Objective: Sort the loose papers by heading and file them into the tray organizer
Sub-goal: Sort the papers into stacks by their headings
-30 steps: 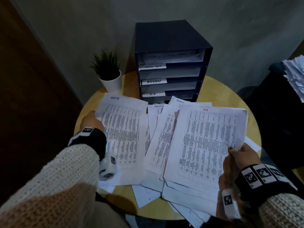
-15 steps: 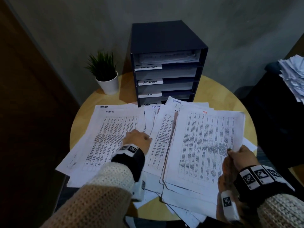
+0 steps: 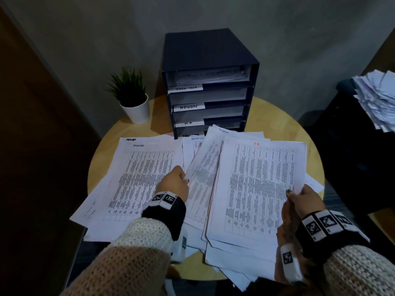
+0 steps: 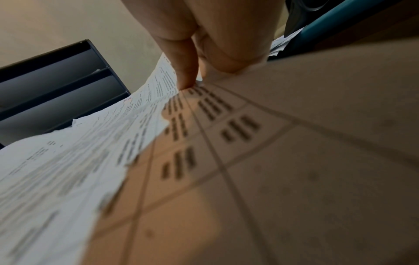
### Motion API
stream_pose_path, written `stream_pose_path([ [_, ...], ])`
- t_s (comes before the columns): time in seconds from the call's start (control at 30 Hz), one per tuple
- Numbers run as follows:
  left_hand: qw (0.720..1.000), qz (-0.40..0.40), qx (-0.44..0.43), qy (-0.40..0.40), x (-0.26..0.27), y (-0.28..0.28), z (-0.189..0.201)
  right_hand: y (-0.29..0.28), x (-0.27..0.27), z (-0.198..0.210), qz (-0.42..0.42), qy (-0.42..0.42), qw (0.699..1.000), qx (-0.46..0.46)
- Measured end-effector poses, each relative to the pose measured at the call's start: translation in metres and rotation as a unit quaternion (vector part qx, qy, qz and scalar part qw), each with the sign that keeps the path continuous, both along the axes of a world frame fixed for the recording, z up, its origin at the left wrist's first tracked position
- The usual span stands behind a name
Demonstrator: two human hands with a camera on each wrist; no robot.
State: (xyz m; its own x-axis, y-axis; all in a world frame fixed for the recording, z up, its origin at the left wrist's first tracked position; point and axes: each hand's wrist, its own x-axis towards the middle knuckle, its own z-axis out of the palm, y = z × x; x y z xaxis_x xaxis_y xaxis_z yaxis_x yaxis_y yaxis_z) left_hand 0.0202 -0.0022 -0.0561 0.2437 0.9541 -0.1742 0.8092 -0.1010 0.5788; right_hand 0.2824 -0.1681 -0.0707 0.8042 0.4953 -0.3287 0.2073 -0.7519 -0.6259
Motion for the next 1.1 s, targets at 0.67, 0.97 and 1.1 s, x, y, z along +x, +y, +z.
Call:
stream_pose_path([
  [0.67, 0.987, 0.015, -0.150, 0.058, -0.065, 0.030, 0.014, 0.002, 0.004, -0.005, -0.009, -0.005, 1.000, 0.005],
  [0.97, 0.978, 0.036, -0.184, -0.091, -0.028, 0.003, 0.008, 0.002, 0.004, -0.008, -0.003, 0.000, 1.000, 0.005],
  [1.1, 0.984, 0.122, -0.121, -0.053, -0.042, 0.020, 0.017, 0.002, 0.004, -0.009, -0.002, 0.000, 1.000, 0.007],
])
